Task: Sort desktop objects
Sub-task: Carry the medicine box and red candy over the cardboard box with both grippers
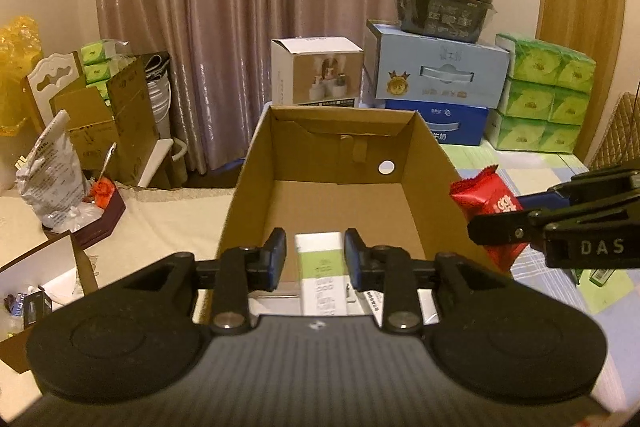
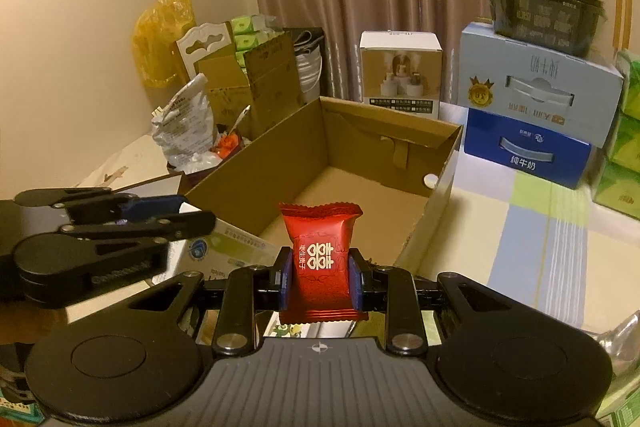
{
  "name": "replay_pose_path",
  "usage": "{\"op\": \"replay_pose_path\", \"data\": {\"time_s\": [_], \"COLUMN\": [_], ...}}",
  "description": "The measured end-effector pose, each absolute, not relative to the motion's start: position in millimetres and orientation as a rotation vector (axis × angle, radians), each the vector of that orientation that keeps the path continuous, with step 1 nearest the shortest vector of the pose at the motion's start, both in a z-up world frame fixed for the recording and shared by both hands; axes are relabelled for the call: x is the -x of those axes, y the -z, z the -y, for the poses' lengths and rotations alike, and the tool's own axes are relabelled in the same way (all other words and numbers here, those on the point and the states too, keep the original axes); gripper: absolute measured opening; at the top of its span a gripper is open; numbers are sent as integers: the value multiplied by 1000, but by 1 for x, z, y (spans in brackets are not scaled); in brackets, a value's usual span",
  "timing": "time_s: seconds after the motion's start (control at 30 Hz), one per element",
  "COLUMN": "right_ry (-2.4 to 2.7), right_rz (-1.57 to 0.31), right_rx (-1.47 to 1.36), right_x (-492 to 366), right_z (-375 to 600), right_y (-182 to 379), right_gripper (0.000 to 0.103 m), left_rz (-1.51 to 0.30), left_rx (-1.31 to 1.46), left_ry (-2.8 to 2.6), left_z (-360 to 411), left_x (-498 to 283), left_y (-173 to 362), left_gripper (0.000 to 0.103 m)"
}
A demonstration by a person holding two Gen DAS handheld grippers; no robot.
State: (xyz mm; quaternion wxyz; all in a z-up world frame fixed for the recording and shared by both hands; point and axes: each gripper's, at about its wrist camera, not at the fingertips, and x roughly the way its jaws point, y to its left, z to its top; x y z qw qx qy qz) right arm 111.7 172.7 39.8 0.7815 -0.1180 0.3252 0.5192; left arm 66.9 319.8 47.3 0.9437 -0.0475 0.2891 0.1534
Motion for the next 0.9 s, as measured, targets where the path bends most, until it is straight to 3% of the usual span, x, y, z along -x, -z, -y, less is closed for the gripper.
{"op": "replay_pose_path", "data": {"time_s": [0.4,0.47,0.53,0.57,0.9], "right_ry": [-1147,-1140,-1140,-1137,-1105], "right_rz": [-706,-709,-707,-703,-694], "right_rx": [241,220,201,198,167], "right_x": [-106,-108,-110,-110,-121], "right_z": [-188,-189,-187,-186,-162], "right_y": [-38,-38,-39,-40,-47], "right_gripper": [25,31,48,50,56], "left_rz": [-550,-554,-557,-562,-618], "left_rx": [70,64,61,59,-21], "left_ry": [-346,-344,-340,-335,-295], "left_z": [-324,-323,-322,-321,-302], "left_x": [-43,-40,-38,-37,-30], "left_y": [-63,-63,-62,-62,-55], "left_gripper": [32,32,32,32,32]}}
